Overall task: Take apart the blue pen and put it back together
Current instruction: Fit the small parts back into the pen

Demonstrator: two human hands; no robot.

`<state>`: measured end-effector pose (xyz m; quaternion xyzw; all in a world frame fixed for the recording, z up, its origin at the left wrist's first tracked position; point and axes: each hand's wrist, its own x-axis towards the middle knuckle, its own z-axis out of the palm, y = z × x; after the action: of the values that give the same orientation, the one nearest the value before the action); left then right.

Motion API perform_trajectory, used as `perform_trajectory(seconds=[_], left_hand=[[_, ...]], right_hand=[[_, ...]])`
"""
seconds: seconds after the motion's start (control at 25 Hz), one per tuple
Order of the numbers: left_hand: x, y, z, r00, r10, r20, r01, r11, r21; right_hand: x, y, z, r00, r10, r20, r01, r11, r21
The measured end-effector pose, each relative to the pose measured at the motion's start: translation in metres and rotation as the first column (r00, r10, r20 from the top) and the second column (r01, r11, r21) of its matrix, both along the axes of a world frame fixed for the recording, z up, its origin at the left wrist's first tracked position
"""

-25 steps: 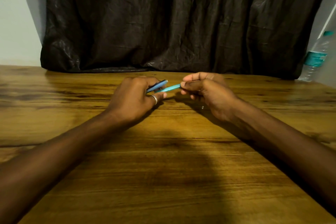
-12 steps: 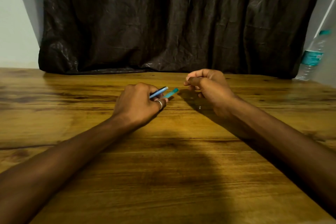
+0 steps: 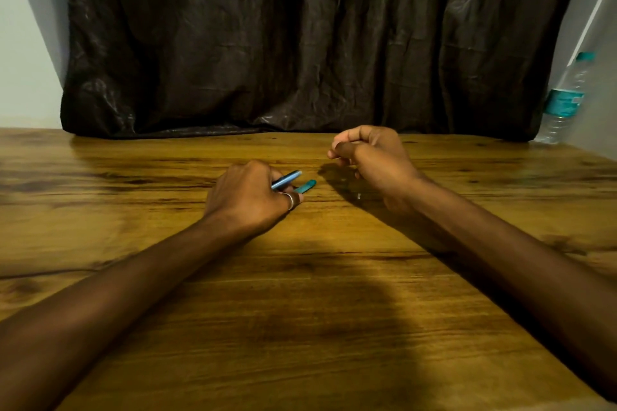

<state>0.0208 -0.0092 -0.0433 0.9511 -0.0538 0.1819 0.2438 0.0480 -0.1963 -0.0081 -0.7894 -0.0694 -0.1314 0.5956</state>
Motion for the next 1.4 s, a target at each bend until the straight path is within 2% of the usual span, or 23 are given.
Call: perform_trajectory(seconds=[0.32, 0.36, 0.44, 0.56, 0.6, 0.68, 0.76, 0.84, 1.08, 1.4], left_hand=[[0.003, 0.002, -0.001, 1.000, 0.011, 0.019, -0.012, 0.998, 0.058], [0.002, 0.003, 0.000, 0.999, 0.028, 0.040, -0.031, 0.996, 0.082], [0.000, 0.002, 0.003, 0.991, 0.052, 0.120, -0.069, 0.988, 0.140], [-0.005, 0.000, 0.005, 0.979, 0.046, 0.201, -0.087, 0.975, 0.204], [-0.006, 0.000, 0.004, 0.977, 0.039, 0.212, -0.089, 0.968, 0.234], [-0.009, -0.001, 0.003, 0.972, 0.029, 0.231, -0.096, 0.954, 0.284], [-0.010, 0.000, 0.005, 0.969, 0.028, 0.244, -0.099, 0.954, 0.283], [-0.011, 0.000, 0.007, 0.971, 0.026, 0.237, -0.094, 0.955, 0.282], [-0.013, 0.000, 0.009, 0.979, 0.000, 0.202, -0.067, 0.945, 0.322], [-0.015, 0.001, 0.012, 0.984, -0.053, 0.169, 0.004, 0.960, 0.281]], right_hand=[[0.005, -0.003, -0.004, 1.000, 0.017, 0.019, -0.016, 0.999, -0.045], [0.008, -0.005, -0.005, 1.000, 0.019, 0.024, -0.017, 0.996, -0.090], [0.015, -0.012, -0.003, 0.997, 0.047, 0.068, -0.025, 0.956, -0.291], [0.019, -0.027, 0.008, 0.986, 0.081, 0.145, 0.026, 0.790, -0.612], [0.017, -0.032, 0.014, 0.986, 0.090, 0.138, 0.025, 0.746, -0.666], [0.015, -0.042, 0.023, 0.993, 0.117, 0.028, -0.059, 0.675, -0.735], [0.015, -0.048, 0.027, 0.985, 0.133, -0.110, -0.169, 0.618, -0.768], [0.016, -0.051, 0.028, 0.977, 0.142, -0.161, -0.214, 0.580, -0.786], [0.012, -0.046, 0.025, 0.972, 0.170, -0.160, -0.225, 0.497, -0.838], [0.012, -0.046, 0.024, 0.970, 0.211, -0.121, -0.210, 0.473, -0.856]])
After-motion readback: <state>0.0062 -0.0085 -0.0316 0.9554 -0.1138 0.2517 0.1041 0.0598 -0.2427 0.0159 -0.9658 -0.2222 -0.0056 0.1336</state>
